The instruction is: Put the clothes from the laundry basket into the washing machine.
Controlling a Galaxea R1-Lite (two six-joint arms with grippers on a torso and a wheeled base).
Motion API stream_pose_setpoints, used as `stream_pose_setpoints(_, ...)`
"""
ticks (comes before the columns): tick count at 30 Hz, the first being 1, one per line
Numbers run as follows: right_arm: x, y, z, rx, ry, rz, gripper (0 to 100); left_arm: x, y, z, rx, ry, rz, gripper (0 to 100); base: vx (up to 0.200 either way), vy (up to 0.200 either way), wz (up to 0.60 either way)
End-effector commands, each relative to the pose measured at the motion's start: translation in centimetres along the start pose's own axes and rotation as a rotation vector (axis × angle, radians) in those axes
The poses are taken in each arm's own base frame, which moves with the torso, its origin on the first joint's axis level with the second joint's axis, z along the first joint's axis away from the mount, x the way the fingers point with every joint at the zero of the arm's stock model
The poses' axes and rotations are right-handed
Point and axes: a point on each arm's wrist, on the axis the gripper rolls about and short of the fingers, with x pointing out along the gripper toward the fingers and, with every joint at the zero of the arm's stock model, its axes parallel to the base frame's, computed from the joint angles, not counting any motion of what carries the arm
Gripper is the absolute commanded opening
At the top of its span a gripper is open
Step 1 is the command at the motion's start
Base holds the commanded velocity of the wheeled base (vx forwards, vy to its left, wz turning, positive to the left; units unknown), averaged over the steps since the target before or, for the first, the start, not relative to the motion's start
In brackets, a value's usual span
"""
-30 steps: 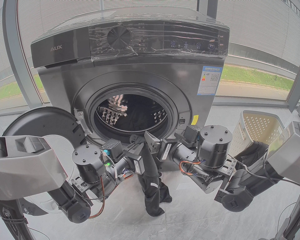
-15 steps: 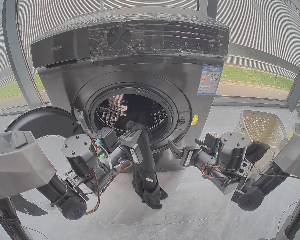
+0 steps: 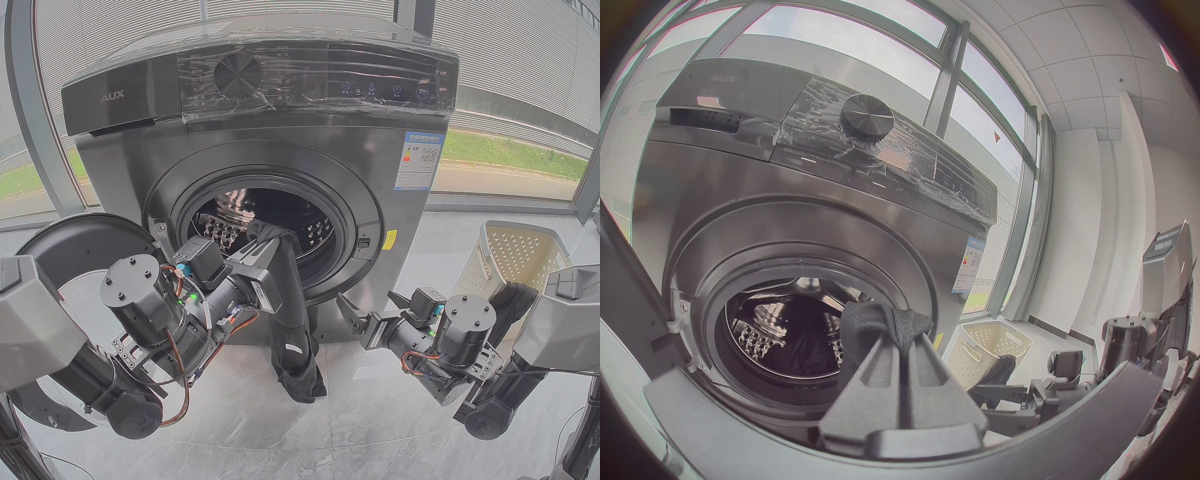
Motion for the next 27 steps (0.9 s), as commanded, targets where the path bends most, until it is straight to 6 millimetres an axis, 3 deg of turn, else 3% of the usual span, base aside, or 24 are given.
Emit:
stream_pose_setpoints(1, 0.6, -0.1, -1.3, -0.003, 0.023, -0.012, 100, 0.2, 0.0, 0.4, -0.003, -0.019, 0.0, 0, 0.0, 0.0, 0.0)
stream_pose_setpoints(7, 0.1, 0.9, -1.9, 0.03, 0.033, 0.026, 100, 0.7, 0.0, 1.1, -0.009, -0.051, 0.002, 0, 0.0, 0.0, 0.0)
stream_pose_setpoints(15, -0.4, 2.5, -5.1, 0.072, 0.119, 0.061, 100, 0.7, 0.0, 1.0, -0.01, -0.048, 0.004, 0, 0.0, 0.0, 0.0)
stream_pose_setpoints(27, -0.1, 3.0, -4.6, 0.161, 0.104, 0.048, 100, 0.7, 0.0, 0.8, -0.008, -0.046, 0.006, 0, 0.0, 0.0, 0.0)
